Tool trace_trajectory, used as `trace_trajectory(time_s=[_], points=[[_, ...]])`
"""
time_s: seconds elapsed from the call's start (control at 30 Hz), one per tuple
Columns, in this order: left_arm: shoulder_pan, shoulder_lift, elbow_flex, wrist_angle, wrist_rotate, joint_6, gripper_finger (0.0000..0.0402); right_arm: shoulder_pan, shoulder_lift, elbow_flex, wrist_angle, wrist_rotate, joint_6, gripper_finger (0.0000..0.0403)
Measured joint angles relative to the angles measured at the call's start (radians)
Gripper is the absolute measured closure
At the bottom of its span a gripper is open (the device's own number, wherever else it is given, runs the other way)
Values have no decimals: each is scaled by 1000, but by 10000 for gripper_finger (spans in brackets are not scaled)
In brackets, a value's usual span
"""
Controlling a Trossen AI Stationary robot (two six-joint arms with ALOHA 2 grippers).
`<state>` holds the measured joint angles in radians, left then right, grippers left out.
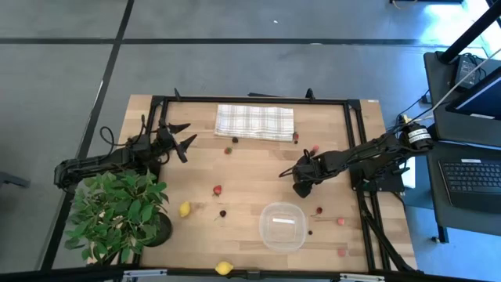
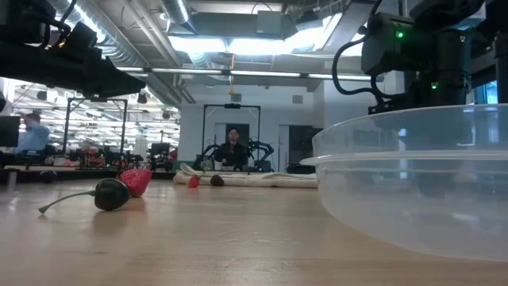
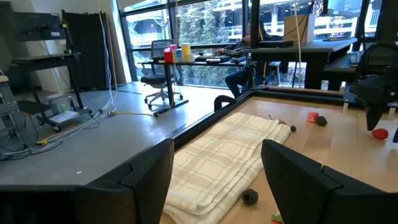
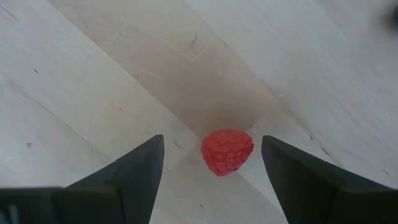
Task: Pick and placing Produce into tupperware
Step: Put the red raspberry into the transparent bin
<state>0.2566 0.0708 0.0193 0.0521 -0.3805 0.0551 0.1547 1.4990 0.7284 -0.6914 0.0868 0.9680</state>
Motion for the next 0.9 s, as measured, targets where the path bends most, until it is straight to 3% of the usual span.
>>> trace_trajectory(time_s=[0.9], points=[[0,0,0,0,0,0,164,0,0,0,-10,-1,53,132]])
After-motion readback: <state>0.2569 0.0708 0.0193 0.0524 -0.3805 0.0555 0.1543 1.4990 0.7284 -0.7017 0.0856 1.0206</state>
